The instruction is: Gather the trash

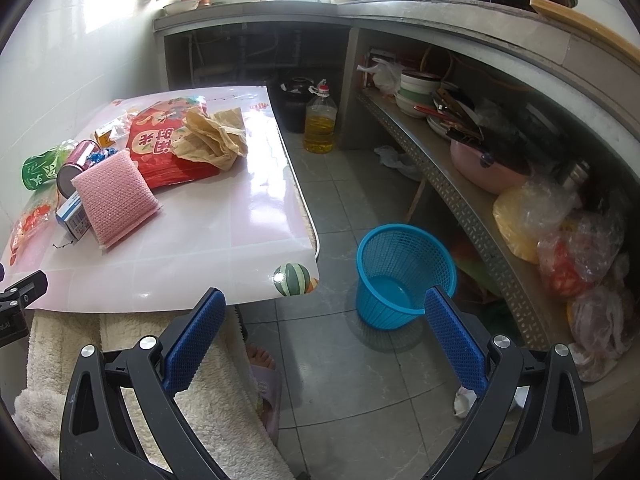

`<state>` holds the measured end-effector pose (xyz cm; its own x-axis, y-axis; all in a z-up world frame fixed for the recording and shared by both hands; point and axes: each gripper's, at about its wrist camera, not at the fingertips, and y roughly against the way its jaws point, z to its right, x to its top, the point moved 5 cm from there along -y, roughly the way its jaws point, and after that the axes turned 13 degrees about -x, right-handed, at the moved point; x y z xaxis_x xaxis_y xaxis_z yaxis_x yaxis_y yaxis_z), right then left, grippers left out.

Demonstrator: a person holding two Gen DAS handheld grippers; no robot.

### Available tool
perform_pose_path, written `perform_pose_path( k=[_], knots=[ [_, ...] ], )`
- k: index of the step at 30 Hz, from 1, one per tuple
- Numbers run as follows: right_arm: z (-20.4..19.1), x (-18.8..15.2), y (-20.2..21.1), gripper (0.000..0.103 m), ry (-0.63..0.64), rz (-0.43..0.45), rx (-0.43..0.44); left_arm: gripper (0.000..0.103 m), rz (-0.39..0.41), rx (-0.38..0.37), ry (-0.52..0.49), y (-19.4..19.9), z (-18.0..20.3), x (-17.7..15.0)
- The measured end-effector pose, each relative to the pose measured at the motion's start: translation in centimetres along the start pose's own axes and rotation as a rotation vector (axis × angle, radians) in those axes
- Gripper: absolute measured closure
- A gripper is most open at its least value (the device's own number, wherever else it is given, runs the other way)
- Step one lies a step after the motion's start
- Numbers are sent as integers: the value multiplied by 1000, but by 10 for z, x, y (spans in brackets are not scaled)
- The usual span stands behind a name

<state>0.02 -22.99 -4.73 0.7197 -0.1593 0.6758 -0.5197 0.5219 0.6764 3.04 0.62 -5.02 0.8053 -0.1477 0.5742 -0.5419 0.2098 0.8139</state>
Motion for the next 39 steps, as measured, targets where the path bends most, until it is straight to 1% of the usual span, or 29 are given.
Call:
perform_pose_path(
  k=[39],
  knots=[
    [-3, 1, 1, 8, -4, -6, 8, 6, -9, 10, -5, 0, -5, 2]
  ],
)
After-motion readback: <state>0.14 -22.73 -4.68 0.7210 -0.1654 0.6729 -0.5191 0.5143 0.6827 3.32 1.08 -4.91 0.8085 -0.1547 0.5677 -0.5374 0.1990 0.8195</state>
